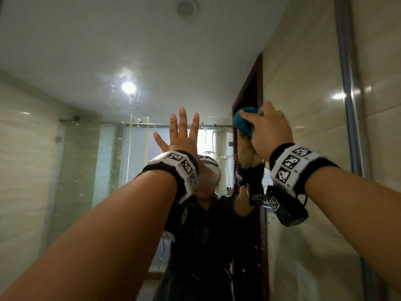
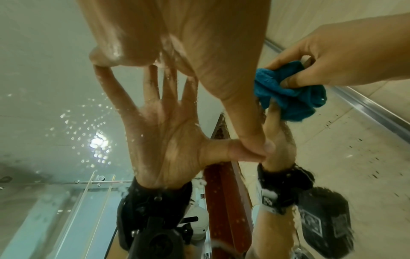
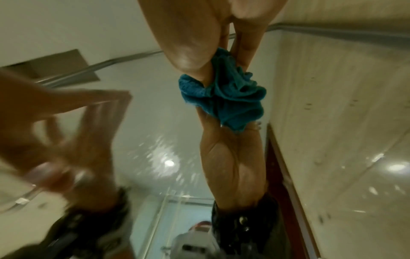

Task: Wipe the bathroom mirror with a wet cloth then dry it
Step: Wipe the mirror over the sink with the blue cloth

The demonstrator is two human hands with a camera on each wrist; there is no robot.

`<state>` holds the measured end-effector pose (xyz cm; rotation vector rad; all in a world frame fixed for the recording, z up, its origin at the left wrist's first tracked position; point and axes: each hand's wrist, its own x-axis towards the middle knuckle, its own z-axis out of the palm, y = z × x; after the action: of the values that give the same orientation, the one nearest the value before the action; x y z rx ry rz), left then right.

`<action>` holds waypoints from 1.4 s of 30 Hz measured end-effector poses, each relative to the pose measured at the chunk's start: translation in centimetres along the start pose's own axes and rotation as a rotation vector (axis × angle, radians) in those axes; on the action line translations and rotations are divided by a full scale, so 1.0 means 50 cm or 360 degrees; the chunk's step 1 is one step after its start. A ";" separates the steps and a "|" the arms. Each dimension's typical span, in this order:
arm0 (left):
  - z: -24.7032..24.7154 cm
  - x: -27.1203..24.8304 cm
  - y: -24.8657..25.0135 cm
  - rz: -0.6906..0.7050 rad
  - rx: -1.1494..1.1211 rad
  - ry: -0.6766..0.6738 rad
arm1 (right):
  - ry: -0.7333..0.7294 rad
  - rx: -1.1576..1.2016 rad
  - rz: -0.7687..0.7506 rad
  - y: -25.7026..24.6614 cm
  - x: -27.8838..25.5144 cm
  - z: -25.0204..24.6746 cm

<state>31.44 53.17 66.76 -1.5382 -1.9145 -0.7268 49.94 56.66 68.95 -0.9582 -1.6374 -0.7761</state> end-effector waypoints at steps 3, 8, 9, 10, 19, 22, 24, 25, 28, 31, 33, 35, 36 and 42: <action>-0.001 -0.002 -0.001 0.0018 0.0006 -0.0012 | -0.0096 -0.0052 -0.0246 -0.025 -0.035 0.015; -0.001 -0.004 -0.001 0.0027 0.0002 -0.0003 | -0.0206 -0.0099 -0.0405 -0.013 -0.046 0.000; -0.002 -0.004 -0.001 0.0028 0.0012 -0.0004 | -0.0186 -0.0105 -0.0380 -0.005 -0.033 -0.012; -0.002 -0.006 0.000 0.0030 0.0018 -0.0009 | -0.0127 -0.0067 -0.0282 0.008 -0.014 -0.025; 0.001 -0.002 -0.006 0.0048 -0.0004 -0.0003 | 0.0010 0.0052 0.0134 0.047 0.012 -0.024; 0.001 -0.004 -0.005 0.0048 0.0006 0.0019 | -0.0023 -0.0002 0.0030 0.042 -0.029 -0.011; -0.002 -0.008 -0.004 0.0053 0.0010 0.0028 | -0.0080 0.0017 -0.0038 0.039 -0.060 -0.006; -0.005 -0.010 -0.004 0.0054 0.0013 0.0034 | -0.0123 0.0013 -0.0073 0.038 -0.079 -0.002; -0.009 -0.021 -0.004 0.0086 0.0121 0.0091 | -0.0313 -0.0082 -0.0194 0.034 -0.143 0.007; 0.006 -0.042 0.005 0.0227 0.0199 0.0150 | -0.0444 -0.0141 -0.0314 0.039 -0.174 0.005; 0.029 -0.061 0.016 0.0349 0.0235 0.0134 | -0.0468 -0.0241 -0.0379 0.044 -0.167 -0.001; 0.057 -0.073 0.025 0.0411 0.0285 0.0119 | -0.0414 -0.0219 -0.0341 0.043 -0.146 -0.008; 0.068 -0.077 0.027 0.0410 0.0301 0.0103 | -0.0353 -0.0158 -0.0285 0.041 -0.133 -0.013; 0.093 -0.079 0.034 0.0338 0.0257 0.0023 | -0.0216 -0.0025 -0.0026 0.015 -0.095 -0.007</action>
<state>33.34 54.21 60.82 -1.5980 -1.7209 -0.4780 51.41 55.72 64.47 -1.0286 -1.7602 -0.7495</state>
